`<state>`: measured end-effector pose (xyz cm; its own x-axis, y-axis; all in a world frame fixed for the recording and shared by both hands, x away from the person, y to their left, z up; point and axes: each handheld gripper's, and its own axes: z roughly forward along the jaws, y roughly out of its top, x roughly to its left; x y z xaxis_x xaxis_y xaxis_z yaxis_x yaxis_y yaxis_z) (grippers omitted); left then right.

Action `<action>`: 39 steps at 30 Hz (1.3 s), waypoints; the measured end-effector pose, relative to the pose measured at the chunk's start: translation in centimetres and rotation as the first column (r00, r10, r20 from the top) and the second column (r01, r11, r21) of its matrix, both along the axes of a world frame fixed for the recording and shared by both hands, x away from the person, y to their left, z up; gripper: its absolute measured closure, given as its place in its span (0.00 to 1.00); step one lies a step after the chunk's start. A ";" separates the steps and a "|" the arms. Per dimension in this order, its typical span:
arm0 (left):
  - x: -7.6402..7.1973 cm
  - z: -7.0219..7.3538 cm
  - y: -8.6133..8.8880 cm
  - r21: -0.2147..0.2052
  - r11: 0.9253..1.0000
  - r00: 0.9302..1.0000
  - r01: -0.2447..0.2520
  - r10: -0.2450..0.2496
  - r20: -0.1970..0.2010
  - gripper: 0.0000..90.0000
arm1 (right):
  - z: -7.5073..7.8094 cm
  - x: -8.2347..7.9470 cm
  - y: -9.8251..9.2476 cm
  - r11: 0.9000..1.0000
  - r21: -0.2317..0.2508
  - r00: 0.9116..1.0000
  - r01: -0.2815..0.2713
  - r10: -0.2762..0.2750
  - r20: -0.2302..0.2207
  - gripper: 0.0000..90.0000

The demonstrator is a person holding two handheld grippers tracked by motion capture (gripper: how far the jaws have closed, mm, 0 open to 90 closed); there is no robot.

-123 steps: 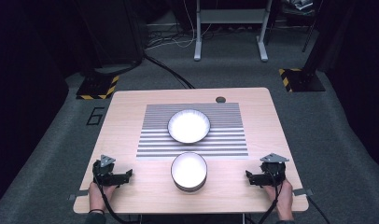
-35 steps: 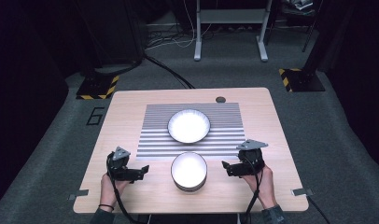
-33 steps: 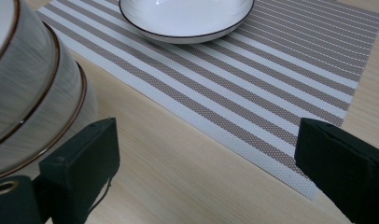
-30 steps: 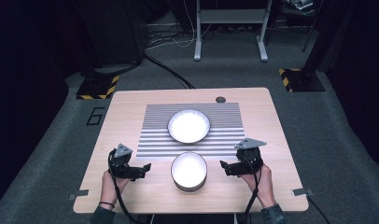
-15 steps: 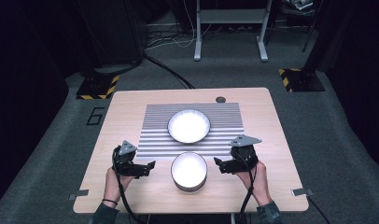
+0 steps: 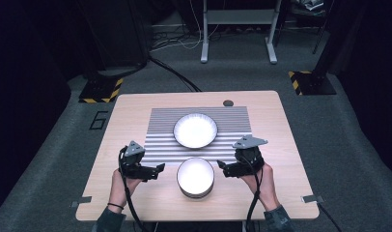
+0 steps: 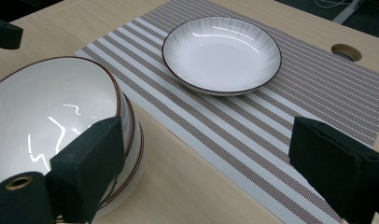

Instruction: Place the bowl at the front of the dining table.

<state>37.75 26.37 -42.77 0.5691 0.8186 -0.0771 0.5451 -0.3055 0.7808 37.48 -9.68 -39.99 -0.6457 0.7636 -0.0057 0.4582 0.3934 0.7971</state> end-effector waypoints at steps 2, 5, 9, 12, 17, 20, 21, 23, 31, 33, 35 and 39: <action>0.0 0.4 -0.4 0.000 1.000 1.000 0.013 -0.013 0.005 0.03 | 0.3 0.0 0.2 1.000 -0.004 1.000 -0.007 0.007 0.001 0.11; 0.2 0.8 -0.9 -0.012 1.000 1.000 0.015 -0.015 0.002 0.07 | 0.6 0.0 0.5 1.000 -0.003 1.000 -0.022 0.022 0.001 0.12; 0.4 0.9 -1.5 -0.030 0.999 0.999 0.033 -0.033 -0.001 0.06 | 0.5 0.1 1.1 0.999 0.006 0.999 -0.045 0.045 -0.009 0.14; 0.3 1.2 -2.2 -0.039 0.997 0.998 0.063 -0.063 0.002 0.05 | 0.3 0.2 1.8 0.998 0.009 0.997 -0.068 0.068 -0.024 0.14; 0.3 1.4 -3.6 -0.041 0.993 0.994 0.112 -0.112 0.001 0.04 | -0.1 0.3 2.9 0.996 -0.009 0.995 -0.087 0.087 -0.046 0.15; 0.3 1.0 -4.4 -0.053 0.990 0.991 0.133 -0.134 -0.013 0.04 | -0.3 0.4 3.7 0.995 -0.013 0.994 -0.094 0.093 -0.055 0.15; 0.4 0.8 -4.7 -0.049 0.989 0.990 0.142 -0.143 -0.015 0.04 | -0.4 0.4 3.9 0.995 -0.010 0.993 -0.102 0.101 -0.059 0.15; 0.4 0.5 -5.1 -0.046 0.987 0.987 0.156 -0.157 -0.025 0.04 | -0.7 0.5 4.4 0.994 -0.016 0.991 -0.110 0.109 -0.073 0.15; 1.1 -0.8 -6.7 -0.021 0.978 0.974 0.209 -0.210 -0.088 0.03 | -2.0 1.1 5.5 0.992 -0.036 0.985 -0.123 0.117 -0.129 0.15; 1.2 -1.1 -7.0 -0.010 0.974 0.969 0.225 -0.225 -0.102 0.04 | -2.2 1.3 5.7 0.992 -0.041 0.984 -0.121 0.114 -0.138 0.15; 1.2 -1.4 -7.3 -0.009 0.971 0.964 0.238 -0.238 -0.120 0.03 | -2.5 1.5 5.8 0.992 -0.051 0.983 -0.120 0.111 -0.147 0.15; 1.5 -2.0 -7.5 -0.010 0.969 0.959 0.246 -0.245 -0.141 0.03 | -2.9 1.6 6.2 0.992 -0.051 0.980 -0.118 0.108 -0.166 0.14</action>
<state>39.27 18.89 -44.76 0.7367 0.6557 -0.1653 0.5566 -0.4491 0.6990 39.04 -3.50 -42.88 -0.7241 0.6868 0.0627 0.5292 0.4951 0.6890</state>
